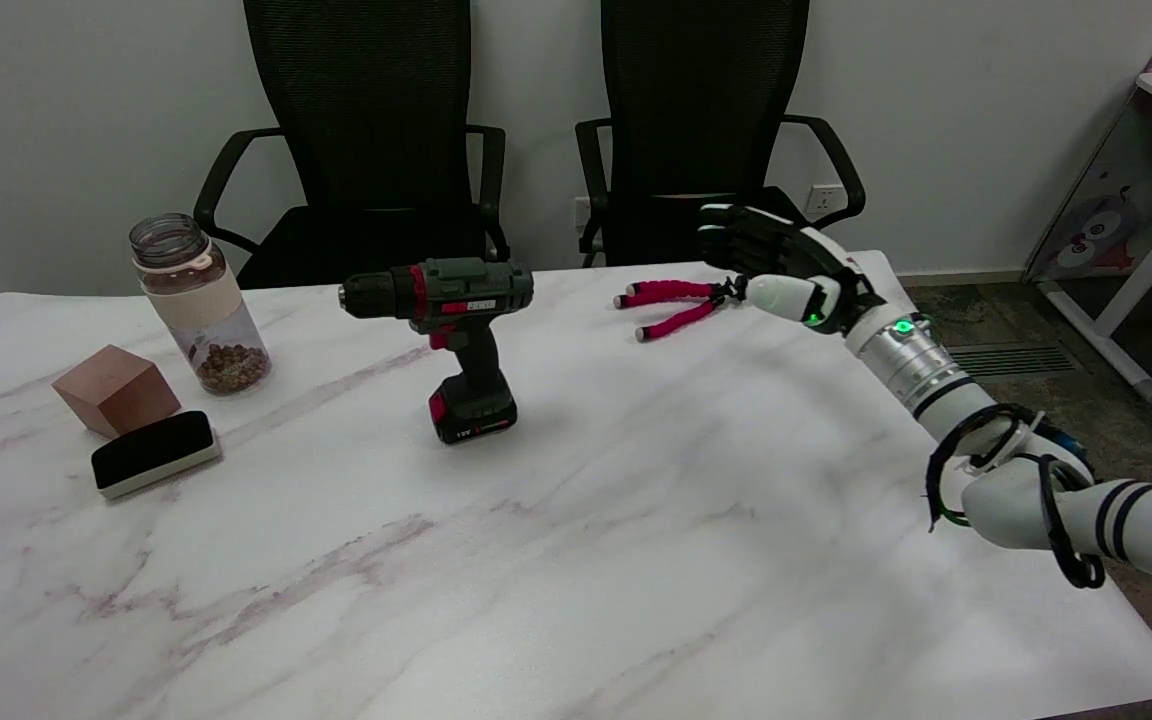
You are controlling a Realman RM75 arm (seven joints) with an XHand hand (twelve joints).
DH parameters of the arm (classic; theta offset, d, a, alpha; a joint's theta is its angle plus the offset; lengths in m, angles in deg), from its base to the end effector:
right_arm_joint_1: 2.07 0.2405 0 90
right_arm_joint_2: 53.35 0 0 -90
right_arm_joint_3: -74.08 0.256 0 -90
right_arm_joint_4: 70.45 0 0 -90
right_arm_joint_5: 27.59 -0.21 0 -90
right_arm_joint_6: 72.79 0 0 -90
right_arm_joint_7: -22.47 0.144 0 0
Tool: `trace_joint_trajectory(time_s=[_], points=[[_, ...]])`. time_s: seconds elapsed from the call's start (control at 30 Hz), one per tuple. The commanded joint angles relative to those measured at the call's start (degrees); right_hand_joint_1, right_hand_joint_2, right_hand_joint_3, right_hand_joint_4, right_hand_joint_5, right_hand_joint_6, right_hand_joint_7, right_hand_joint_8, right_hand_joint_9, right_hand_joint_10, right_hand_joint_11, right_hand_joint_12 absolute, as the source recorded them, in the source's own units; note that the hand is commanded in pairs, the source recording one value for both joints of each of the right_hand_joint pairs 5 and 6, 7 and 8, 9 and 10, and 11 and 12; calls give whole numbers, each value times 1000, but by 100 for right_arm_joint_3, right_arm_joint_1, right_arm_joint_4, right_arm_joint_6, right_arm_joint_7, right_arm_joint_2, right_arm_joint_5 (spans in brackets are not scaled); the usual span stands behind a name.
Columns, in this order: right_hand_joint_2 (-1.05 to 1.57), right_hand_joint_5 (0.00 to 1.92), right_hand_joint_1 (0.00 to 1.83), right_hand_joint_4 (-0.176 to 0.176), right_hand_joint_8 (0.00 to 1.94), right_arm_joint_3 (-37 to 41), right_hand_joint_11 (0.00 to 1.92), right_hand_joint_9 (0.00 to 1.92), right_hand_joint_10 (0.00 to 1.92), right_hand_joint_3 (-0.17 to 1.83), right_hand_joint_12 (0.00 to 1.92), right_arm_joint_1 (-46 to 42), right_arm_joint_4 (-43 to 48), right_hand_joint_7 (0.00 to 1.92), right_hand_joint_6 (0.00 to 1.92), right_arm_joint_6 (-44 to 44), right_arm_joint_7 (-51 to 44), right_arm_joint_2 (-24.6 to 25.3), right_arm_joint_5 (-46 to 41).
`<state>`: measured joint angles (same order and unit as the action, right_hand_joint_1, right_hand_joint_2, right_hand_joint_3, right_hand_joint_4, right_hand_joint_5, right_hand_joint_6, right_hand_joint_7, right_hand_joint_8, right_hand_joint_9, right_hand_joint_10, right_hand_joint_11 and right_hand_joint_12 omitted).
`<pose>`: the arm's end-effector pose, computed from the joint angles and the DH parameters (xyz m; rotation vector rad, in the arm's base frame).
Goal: Pick up the power screwdriver.
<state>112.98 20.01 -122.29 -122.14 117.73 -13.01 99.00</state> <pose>-0.2584 -0.3676 0.4347 1.4735 -1.1065 1.1976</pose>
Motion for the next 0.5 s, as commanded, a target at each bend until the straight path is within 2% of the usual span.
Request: trace_joint_trajectory(time_s=[0.03, 0.2, 0.37, 0.47, 0.5], points=[[-281, 432, 942, 75, 432, -568, 363, 370, 370, 942, 363, 938, -63, 432, 432, 183, 11, 679, 885], [-276, 430, 943, 91, 430, -921, 382, 386, 386, 922, 382, 1299, -17, 430, 430, 398, 7, 1092, 1076], [-327, 417, 940, 96, 417, -946, 376, 391, 391, 952, 376, 1539, 187, 417, 417, 536, -15, 1670, 1478], [-418, 383, 935, 120, 383, -946, 341, 370, 370, 976, 341, 1672, 539, 383, 383, 540, 11, 2041, 1692], [-473, 361, 930, 142, 361, -946, 333, 354, 354, 980, 333, 1720, 694, 361, 361, 534, 11, 2186, 1732]])
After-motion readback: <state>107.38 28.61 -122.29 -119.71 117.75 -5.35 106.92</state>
